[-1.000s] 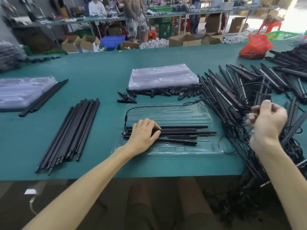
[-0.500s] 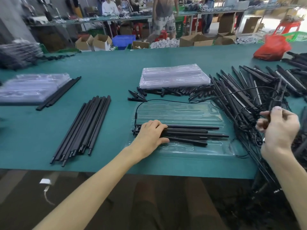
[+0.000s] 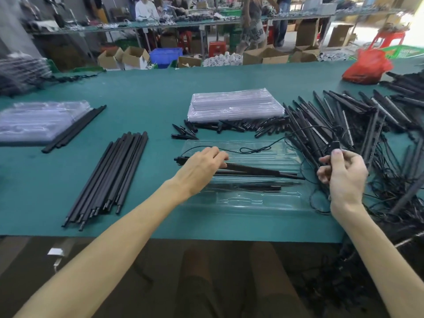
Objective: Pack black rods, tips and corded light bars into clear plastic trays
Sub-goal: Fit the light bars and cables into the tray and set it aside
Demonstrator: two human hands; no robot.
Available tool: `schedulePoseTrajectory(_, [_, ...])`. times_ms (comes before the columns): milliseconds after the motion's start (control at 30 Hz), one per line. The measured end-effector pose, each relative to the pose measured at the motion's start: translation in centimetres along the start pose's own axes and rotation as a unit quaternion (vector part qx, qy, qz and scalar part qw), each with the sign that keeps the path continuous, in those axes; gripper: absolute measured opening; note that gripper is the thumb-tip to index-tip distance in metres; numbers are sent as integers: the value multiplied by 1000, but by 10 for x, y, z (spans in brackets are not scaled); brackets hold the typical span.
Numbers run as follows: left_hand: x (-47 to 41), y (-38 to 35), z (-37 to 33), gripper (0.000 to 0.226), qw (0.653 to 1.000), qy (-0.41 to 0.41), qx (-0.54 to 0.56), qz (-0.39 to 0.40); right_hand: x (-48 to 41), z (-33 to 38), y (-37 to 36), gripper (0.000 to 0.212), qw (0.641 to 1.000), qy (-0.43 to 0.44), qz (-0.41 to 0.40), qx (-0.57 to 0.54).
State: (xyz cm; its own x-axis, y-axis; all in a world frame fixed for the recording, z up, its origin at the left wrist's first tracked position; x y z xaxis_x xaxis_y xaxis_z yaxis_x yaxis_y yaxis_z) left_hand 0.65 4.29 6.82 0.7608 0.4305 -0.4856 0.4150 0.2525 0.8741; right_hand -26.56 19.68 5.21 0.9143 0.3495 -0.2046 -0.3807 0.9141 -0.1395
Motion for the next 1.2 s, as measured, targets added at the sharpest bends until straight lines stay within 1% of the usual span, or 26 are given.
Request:
schedulePoseTrajectory(100, [-5, 1, 1, 20, 999, -14, 6, 44, -1, 1, 0, 20, 1000, -7, 4, -3])
schedulePoseTrajectory(200, [-11, 2, 3, 22, 996, -5, -7, 90, -3, 2, 0, 16, 1000, -8, 7, -1])
schedulePoseTrajectory(300, [-22, 4, 4, 10, 993, 8, -10, 116, -5, -1, 0, 16, 1000, -10, 10, 8])
schedulePoseTrajectory(367, [-31, 7, 5, 39, 991, 14, -7, 131, -6, -4, 1, 17, 1000, -13, 13, 12])
schedulePoseTrajectory(400, [-34, 9, 6, 48, 990, 19, -5, 142, -7, -6, 2, 17, 1000, -14, 13, 15])
schedulePoseTrajectory(500, [-41, 16, 6, 55, 989, -11, -19, 145, -10, -11, 6, 17, 999, -13, 5, 33])
schedulePoseTrajectory(600, [-49, 28, 6, 47, 992, -6, 10, 125, -13, -14, 8, 17, 996, -15, 10, 87])
schedulePoseTrajectory(667, [-56, 40, 10, 42, 994, 19, 52, 98, -13, -15, 8, 25, 989, -15, 25, 145])
schedulePoseTrajectory(700, [-58, 47, 11, 39, 992, 33, 80, 88, -11, -14, 7, 34, 982, -2, 33, 184])
schedulePoseTrajectory(767, [-61, 56, 13, 36, 979, 69, 175, 82, -5, -11, 4, 56, 959, 64, 54, 270])
schedulePoseTrajectory(800, [-62, 58, 13, 35, 964, 94, 233, 81, 0, -8, 1, 68, 940, 109, 63, 316])
schedulePoseTrajectory(867, [-63, 58, 12, 37, 933, 145, 320, 74, 12, 1, -9, 84, 884, 209, 64, 414])
schedulePoseTrajectory(933, [-62, 58, 12, 41, 922, 162, 346, 62, 25, 7, -22, 85, 822, 299, 87, 476])
schedulePoseTrajectory(1000, [-63, 58, 10, 41, 916, 168, 360, 54, 45, 8, -42, 75, 768, 361, 167, 502])
schedulePoseTrajectory(1033, [-63, 58, 9, 40, 911, 173, 371, 50, 58, 6, -53, 71, 751, 376, 214, 499])
schedulePoseTrajectory(1067, [-64, 58, 7, 38, 906, 178, 383, 43, 71, 3, -64, 71, 749, 375, 259, 481])
schedulePoseTrajectory(1133, [-67, 61, 4, 34, 895, 183, 407, 23, 96, -1, -87, 75, 758, 360, 334, 429])
schedulePoseTrajectory(1200, [-69, 66, 0, 31, 877, 187, 442, 5, 120, -4, -112, 82, 747, 376, 384, 392])
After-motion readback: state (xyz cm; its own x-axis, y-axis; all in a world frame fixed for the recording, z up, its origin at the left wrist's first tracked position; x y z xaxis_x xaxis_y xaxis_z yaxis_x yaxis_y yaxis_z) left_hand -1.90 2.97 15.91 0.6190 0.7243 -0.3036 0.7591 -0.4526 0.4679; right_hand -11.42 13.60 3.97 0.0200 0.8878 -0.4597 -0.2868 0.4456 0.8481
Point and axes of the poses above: each hand's wrist, its own x-axis away from the middle knuckle, its own y-axis out of the back of the hand, z = x × y, the point moved 4 cm from there along -x, towards the middle knuckle, and after that the axes turned 10 degrees about -z, right-handed, at the moved point
